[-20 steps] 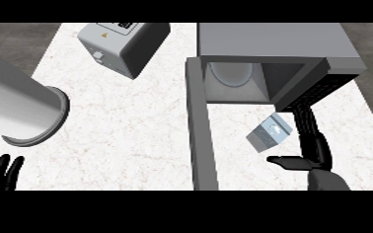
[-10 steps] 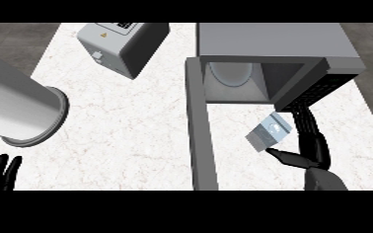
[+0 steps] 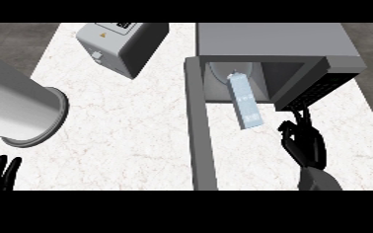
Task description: Pick up the milk, place it into the microwave and close the microwave
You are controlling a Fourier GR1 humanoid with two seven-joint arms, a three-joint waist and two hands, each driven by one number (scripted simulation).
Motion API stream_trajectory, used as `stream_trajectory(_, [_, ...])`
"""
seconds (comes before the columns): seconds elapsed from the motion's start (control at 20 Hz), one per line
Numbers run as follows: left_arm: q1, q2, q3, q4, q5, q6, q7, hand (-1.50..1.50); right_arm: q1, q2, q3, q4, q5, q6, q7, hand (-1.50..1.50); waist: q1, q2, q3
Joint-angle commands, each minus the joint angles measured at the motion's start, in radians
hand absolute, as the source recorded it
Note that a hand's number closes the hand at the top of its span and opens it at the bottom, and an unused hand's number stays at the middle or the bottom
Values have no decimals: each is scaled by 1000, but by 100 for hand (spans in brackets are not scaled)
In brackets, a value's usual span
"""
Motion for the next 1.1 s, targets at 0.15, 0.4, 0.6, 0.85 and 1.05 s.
stream_trajectory(0.15, [3, 18, 40, -14, 44, -19, -1, -150, -2, 0, 85, -24, -23, 289, 6, 150, 18, 9, 13])
stream_trajectory(0.4, [47, 14, 65, 3, 59, -50, -11, -150, 9, 7, 119, -115, -15, 146, 76, 150, 10, 7, 10])
stream_trajectory(0.6, [-16, 12, 88, 79, 45, -43, -44, -150, 41, 9, 153, -221, 15, 41, 124, 150, 1, 7, 10])
stream_trajectory(0.85, [54, -1, 99, 83, 36, -76, -124, -150, 119, 49, 240, -465, 37, -39, 283, 150, -4, 3, 9])
stream_trajectory(1.05, [101, -13, 61, 9, 33, -60, -94, -150, 275, 74, 304, -749, 41, -100, 414, 150, -9, 1, 9])
